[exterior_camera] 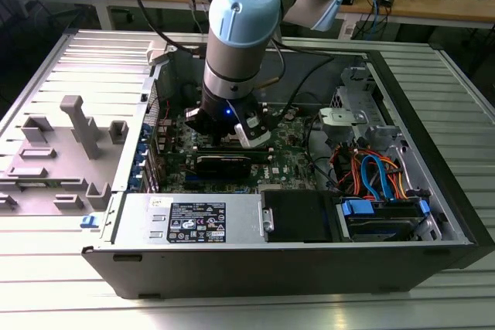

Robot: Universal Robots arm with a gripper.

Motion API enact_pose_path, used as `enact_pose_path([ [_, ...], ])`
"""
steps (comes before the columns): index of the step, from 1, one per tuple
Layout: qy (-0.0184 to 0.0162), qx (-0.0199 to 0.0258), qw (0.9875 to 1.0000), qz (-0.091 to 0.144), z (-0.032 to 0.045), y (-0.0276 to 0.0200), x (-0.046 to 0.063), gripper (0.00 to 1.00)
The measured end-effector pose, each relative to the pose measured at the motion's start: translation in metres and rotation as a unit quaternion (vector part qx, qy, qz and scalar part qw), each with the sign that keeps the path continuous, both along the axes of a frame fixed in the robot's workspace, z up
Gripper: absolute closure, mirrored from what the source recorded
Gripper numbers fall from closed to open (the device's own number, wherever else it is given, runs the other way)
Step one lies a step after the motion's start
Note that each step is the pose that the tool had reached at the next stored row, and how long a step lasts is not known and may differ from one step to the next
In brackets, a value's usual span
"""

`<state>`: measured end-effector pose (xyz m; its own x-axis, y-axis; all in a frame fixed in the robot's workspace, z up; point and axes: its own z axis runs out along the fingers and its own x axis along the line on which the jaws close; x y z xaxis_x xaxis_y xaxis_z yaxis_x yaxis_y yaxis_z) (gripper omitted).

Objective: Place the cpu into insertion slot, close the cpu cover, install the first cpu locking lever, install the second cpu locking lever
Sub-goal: 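Install the second cpu locking lever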

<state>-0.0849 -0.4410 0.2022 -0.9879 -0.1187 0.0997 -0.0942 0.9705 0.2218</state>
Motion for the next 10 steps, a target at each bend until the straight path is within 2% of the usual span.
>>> enact_pose_path([
  [3,-0.0006,0.0025,1.0,0.0,-0.0028,0.0001,0.0002,0.89],
  [8,-0.0001,0.0017,1.0,0.0,-0.0022,-0.0002,0.0,0.89],
  [10,-0.0001,0.0017,1.0,0.0,0.0014,-0.0002,0.0,0.89],
])
